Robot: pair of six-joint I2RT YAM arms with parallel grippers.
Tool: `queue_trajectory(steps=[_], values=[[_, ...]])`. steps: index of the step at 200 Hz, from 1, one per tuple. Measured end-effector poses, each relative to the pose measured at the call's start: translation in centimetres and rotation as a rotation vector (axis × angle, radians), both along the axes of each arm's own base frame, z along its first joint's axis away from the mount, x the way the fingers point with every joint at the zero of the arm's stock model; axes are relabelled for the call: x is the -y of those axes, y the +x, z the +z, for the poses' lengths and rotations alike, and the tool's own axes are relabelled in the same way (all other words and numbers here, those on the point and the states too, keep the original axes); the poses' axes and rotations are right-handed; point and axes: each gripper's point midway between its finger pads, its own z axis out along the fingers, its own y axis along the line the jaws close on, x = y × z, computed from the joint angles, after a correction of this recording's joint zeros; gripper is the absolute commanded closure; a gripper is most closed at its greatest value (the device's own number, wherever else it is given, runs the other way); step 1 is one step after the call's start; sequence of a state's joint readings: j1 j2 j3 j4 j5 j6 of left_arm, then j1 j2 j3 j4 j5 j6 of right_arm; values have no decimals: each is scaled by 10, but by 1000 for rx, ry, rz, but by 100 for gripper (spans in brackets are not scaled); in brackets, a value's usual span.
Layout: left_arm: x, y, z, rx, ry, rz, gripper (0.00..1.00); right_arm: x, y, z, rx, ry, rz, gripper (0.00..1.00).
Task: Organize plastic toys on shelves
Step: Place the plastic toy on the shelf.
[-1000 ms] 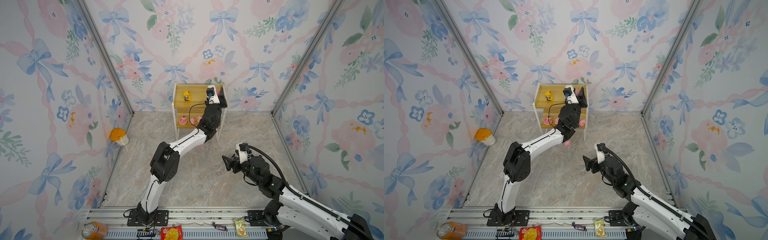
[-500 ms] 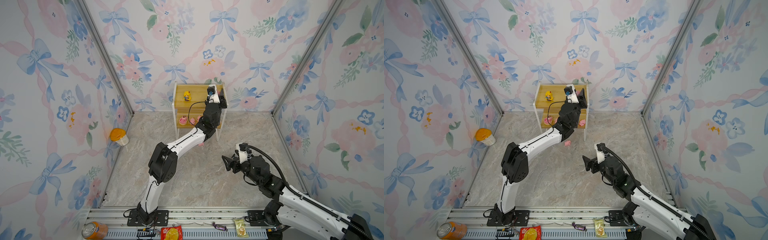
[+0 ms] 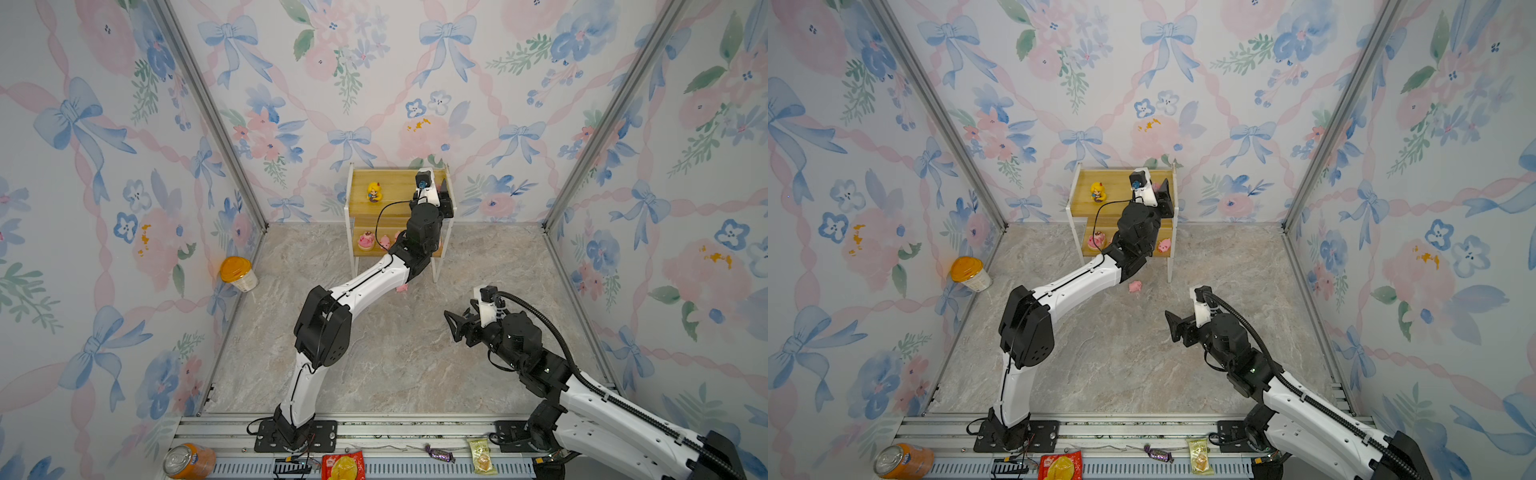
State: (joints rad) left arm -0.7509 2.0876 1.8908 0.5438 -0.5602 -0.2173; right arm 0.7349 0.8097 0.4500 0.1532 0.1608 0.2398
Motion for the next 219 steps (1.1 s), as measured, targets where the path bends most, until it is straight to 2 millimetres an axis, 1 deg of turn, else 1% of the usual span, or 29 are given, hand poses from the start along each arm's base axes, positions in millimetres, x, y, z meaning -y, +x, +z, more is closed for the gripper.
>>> queue_trajectory(steps=[53,139,164,187,219], values=[[-1,-1,4,5,-4,-3,46,-1,0,0,-1,2,3,7],[-5,-7,18,24,-19,-9,46,-1,-1,0,-1,3,7,7],[-6,-9,21,28,-22,-10,44,-1,-1,0,-1,3,7,7],[-8,-11,28,37,-30,-10,42,-1,-1,0,-1,3,7,7],[-15,-19,46,59,-50,-11,40,-1,-1,0,-2,3,10,7]])
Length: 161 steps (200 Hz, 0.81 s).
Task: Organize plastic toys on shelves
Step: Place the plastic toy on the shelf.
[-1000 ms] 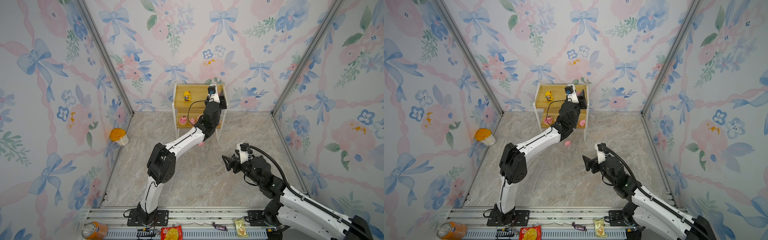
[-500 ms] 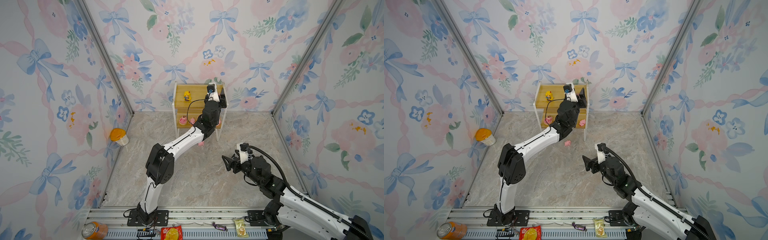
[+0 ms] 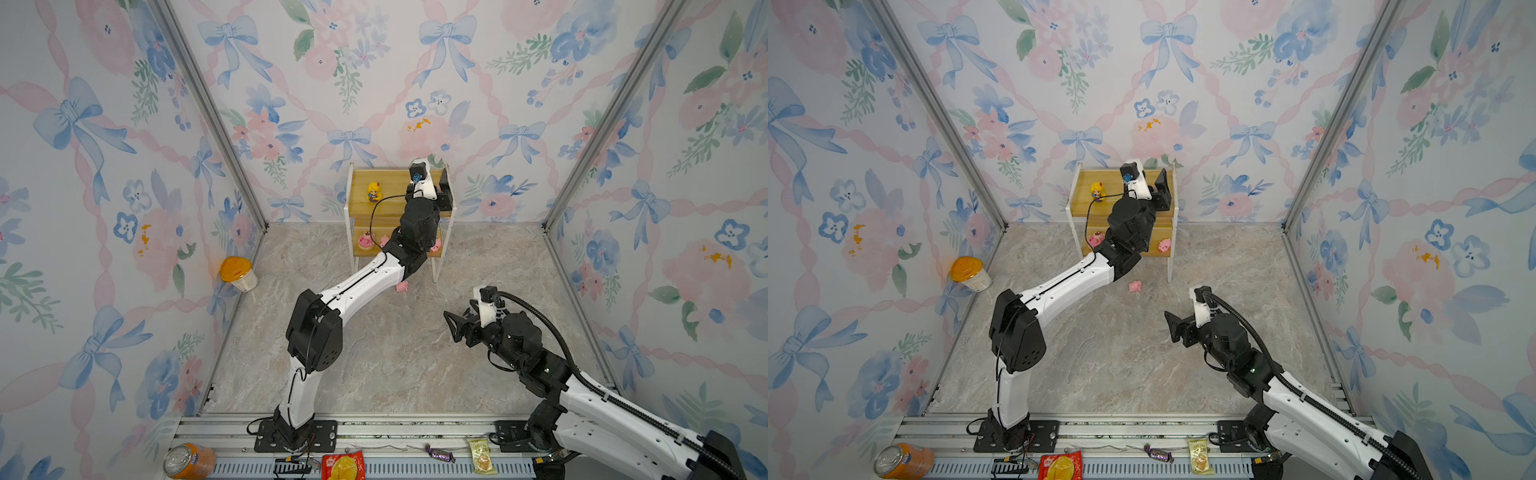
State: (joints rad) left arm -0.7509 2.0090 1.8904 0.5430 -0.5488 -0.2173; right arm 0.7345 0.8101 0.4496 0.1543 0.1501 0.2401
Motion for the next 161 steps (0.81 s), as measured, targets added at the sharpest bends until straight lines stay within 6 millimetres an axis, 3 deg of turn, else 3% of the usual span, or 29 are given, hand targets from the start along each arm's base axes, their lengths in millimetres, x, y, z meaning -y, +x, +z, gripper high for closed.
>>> queue_trajectory(steps=[26,45,103,128,161], values=[[-5,-8,12,11,-10,-9,35,0,0,0,-1,-1,1,5],[-9,-13,17,6,-12,-20,23,-1,0,0,1,-4,7,3],[-25,-38,11,-46,22,-61,11,7,4,13,47,-40,-32,2],[-48,-62,13,-72,24,-70,10,10,18,39,94,-57,-95,4],[-88,-93,19,-108,-8,-62,11,-1,55,101,167,-86,-182,6]])
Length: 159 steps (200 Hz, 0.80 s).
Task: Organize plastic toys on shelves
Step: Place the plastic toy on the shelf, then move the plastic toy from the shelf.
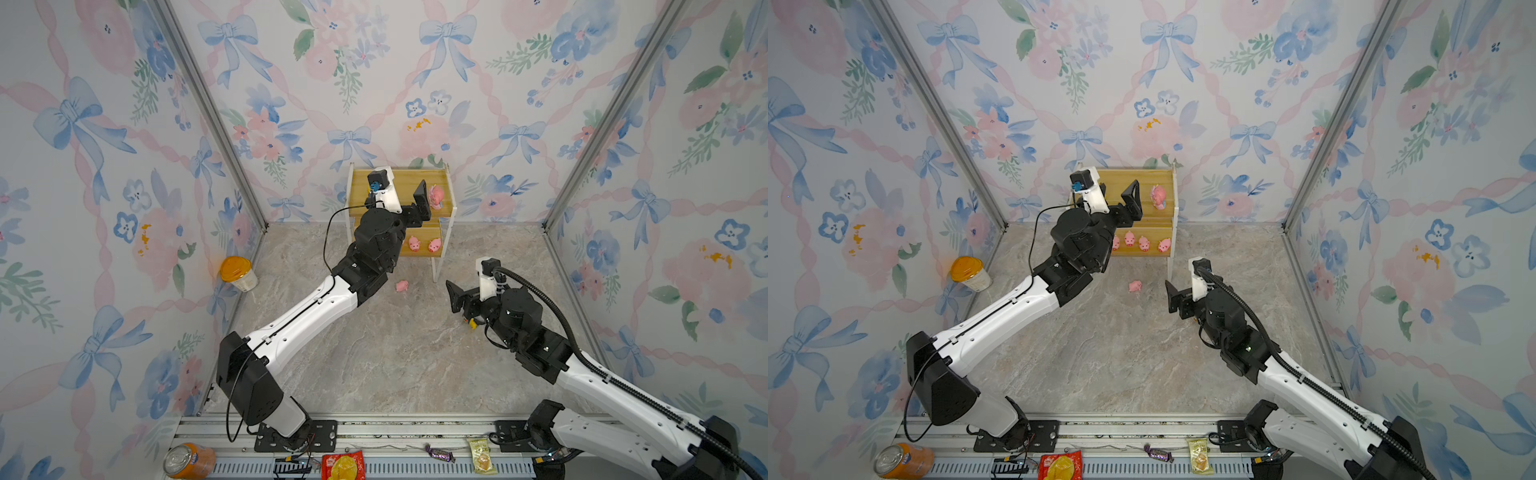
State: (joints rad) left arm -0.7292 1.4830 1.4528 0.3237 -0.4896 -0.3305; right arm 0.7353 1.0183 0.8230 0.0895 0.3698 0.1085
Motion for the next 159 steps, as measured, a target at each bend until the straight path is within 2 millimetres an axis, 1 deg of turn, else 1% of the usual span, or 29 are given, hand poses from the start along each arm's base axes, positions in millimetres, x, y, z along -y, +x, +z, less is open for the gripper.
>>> queue_trajectory(steps=[19,37,56,74,88,103,118,137,147,159], values=[[-17,-13,-9,-37,-2,4,11,-12,25,41,35,-10,-45,7],[-27,-24,-31,-90,11,-1,12,-22,48,77,56,-13,-75,8],[-32,-34,-61,-155,37,-17,12,-30,72,105,45,-26,-92,8],[-36,-41,-89,-209,63,-30,13,-32,91,121,22,-42,-101,9],[-39,-47,-107,-244,77,-40,13,-33,101,126,-2,-59,-102,9],[-41,-51,-124,-273,92,-48,13,-37,109,125,-26,-79,-94,10],[-40,-53,-138,-297,104,-56,13,-44,114,118,-49,-109,-73,11],[-39,-55,-153,-324,121,-64,13,-52,118,104,-74,-151,-38,10],[-39,-55,-159,-334,125,-69,13,-54,121,97,-89,-173,-27,11],[-38,-56,-165,-344,132,-76,13,-58,127,94,-93,-188,-24,11]])
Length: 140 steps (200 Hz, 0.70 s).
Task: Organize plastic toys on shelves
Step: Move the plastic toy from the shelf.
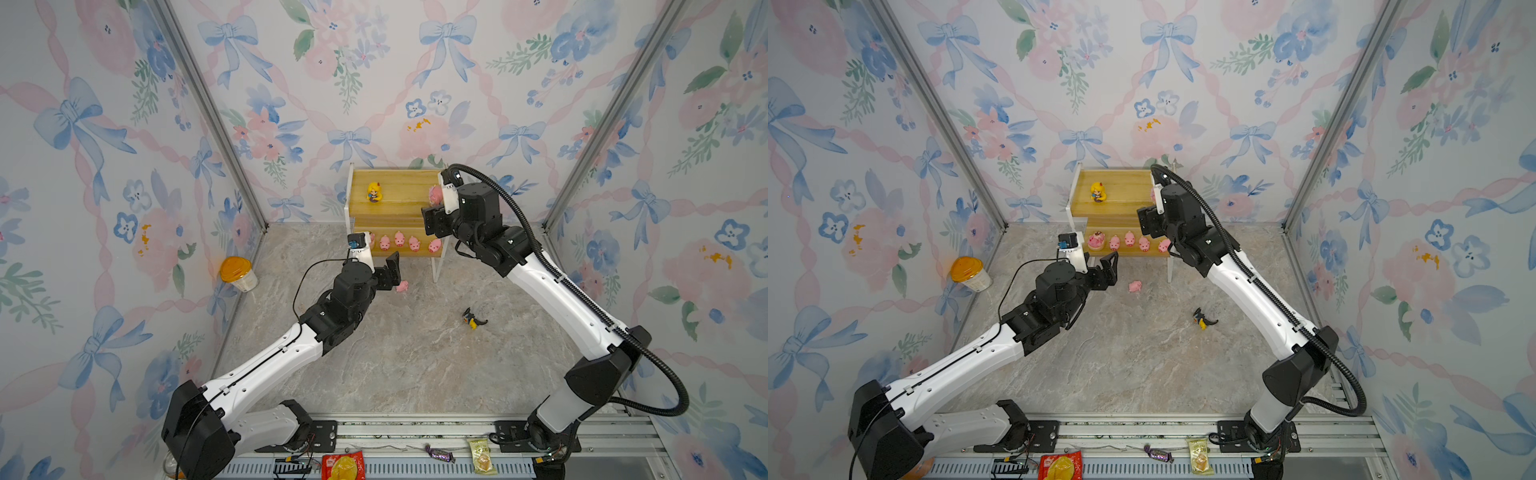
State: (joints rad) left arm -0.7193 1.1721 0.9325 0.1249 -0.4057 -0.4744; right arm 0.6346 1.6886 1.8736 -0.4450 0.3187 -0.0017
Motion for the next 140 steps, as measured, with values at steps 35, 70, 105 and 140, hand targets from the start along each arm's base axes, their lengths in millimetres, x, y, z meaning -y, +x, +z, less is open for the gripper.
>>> queue_trajectory(steps=[35,70,105,140], values=[[0,-2,-2,-2,-2,-6,13,-2,12,-8,0,-20,-13,12],[0,-3,3,9,-13,-10,13,-2,24,-5,23,-14,-37,17],[0,-2,5,16,-19,-11,13,-5,33,-2,40,-10,-43,25],[0,-2,7,21,-24,-11,14,-3,37,0,49,-11,-48,37]])
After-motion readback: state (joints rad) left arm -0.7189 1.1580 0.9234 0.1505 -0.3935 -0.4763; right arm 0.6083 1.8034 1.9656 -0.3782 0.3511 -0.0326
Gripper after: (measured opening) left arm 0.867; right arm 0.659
